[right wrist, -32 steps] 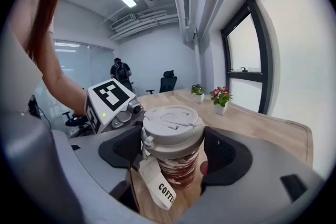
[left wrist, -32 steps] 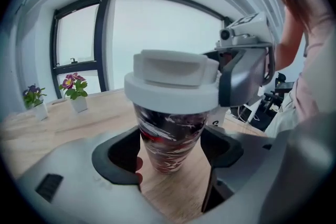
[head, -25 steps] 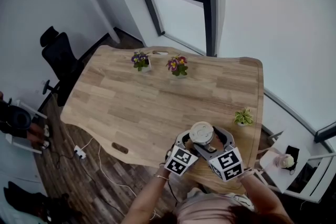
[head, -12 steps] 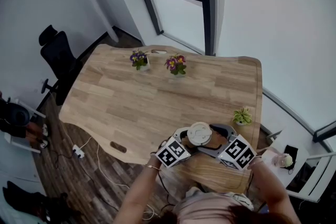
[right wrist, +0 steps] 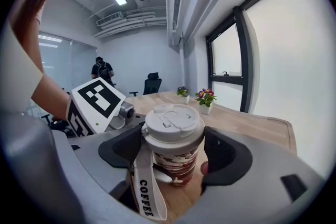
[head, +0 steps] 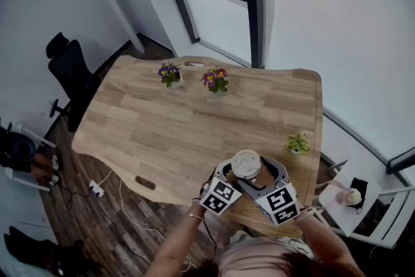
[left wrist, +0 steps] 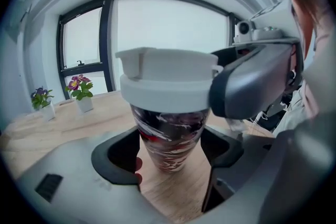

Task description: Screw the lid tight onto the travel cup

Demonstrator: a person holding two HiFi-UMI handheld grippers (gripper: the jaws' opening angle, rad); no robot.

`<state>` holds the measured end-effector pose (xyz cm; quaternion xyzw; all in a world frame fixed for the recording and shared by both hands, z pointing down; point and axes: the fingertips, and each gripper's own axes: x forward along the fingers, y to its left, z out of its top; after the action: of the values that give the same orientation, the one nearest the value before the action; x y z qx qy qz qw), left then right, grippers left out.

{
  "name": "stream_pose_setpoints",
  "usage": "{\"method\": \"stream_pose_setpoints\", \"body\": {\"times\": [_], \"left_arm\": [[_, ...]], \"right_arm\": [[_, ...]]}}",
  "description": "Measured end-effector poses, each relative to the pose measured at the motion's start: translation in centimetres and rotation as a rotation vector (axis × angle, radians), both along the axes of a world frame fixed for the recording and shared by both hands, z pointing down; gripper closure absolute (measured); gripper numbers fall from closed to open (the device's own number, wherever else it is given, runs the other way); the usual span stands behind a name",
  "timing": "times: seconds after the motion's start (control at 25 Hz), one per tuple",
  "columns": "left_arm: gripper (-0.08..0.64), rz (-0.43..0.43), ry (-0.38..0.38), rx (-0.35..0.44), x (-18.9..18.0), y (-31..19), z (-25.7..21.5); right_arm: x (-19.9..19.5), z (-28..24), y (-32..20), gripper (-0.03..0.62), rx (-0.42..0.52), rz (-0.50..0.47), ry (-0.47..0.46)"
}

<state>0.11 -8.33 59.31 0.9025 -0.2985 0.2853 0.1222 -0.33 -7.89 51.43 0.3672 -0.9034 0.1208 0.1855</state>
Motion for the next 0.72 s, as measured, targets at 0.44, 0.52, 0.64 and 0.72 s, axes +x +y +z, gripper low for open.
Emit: {"method": "stream_pose_setpoints", "body": {"times": [0.44,0.52,0.64,0.72], "left_arm": [[0.213,0.183,0.021,-0.033,-0.01,0.67,0.21],[0.213,0.216,0.021,-0.034,0.12,0.72,0.21],[0.213,0.201,0.018,-0.031,0.19,0.63,0.19],[0.213,0.156,0.020,-0.018,0.20,0.48,0.21]], "right_arm": [[0.12,-0.54,0.07,0.229,-0.076,-0.232,0.035],[-0.12,-0.42,-0.05,0.229,-0.078,-0.254,0.040],[-0.29,-0.39,-0.13,0.229,-0.062,-0.238,0.042],[-0.36,-0.47,-0.19,0.229,-0.045,-0.196,0.038]]}}
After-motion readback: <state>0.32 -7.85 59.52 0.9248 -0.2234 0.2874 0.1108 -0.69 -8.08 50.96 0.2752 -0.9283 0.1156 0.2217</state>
